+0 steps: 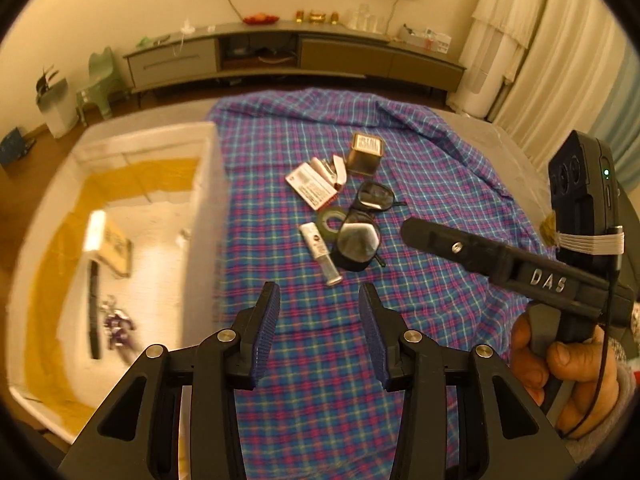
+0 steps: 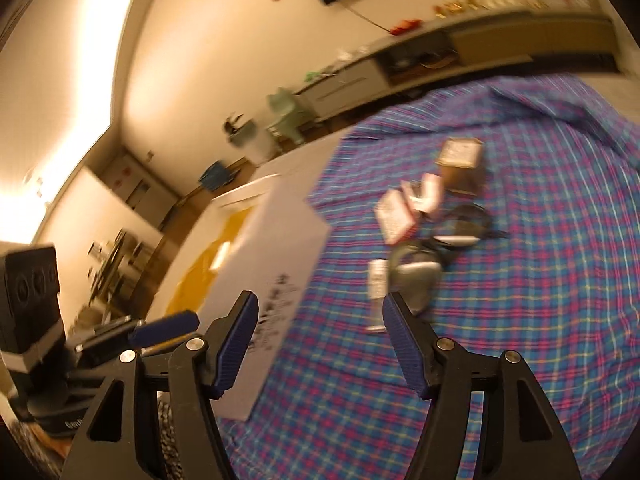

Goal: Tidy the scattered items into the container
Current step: 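Withdraw both tools from the box back toward the cloth, then grasp the small white bottle with the left tool while the right tool grasps the black glasses, then lift the bottle and glasses and move them toward the box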

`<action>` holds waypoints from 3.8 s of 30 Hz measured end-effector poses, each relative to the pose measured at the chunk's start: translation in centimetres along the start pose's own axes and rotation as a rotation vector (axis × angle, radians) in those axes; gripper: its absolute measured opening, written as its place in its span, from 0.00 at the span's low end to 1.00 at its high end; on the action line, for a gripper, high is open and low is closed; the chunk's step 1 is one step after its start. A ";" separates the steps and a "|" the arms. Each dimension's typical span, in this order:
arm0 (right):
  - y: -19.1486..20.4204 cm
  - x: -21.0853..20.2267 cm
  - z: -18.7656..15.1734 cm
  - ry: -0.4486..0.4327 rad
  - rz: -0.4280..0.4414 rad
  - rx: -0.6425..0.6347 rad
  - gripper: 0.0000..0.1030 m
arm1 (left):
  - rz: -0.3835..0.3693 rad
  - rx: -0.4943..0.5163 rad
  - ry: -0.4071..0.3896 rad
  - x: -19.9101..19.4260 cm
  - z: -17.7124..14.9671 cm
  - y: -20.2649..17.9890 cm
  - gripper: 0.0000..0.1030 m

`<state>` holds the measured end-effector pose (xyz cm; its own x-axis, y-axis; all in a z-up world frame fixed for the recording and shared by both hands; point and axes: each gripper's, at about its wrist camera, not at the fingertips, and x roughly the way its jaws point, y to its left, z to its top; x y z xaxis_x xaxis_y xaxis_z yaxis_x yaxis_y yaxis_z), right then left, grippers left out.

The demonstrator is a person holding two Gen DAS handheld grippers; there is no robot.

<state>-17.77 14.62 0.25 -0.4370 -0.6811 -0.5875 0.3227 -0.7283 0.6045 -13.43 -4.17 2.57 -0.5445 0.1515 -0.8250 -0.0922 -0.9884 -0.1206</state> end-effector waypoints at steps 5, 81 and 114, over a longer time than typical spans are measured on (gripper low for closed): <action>-4.6 1.3 0.3 0.041 0.028 0.159 0.65 | -0.019 -0.030 0.034 4.3 0.2 -0.9 0.42; -2.0 2.4 -2.4 0.077 -0.249 -0.117 0.42 | -0.103 -0.173 -0.087 5.2 -4.0 1.9 0.18; 13.0 -2.4 -6.6 0.055 0.014 -0.301 0.42 | -0.120 -0.204 -0.259 -9.4 -9.5 7.2 0.19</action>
<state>-6.96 6.31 5.94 -0.3873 -0.6887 -0.6129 0.5667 -0.7023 0.4309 -1.04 -12.80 4.20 -0.7354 0.2386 -0.6342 -0.0139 -0.9411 -0.3379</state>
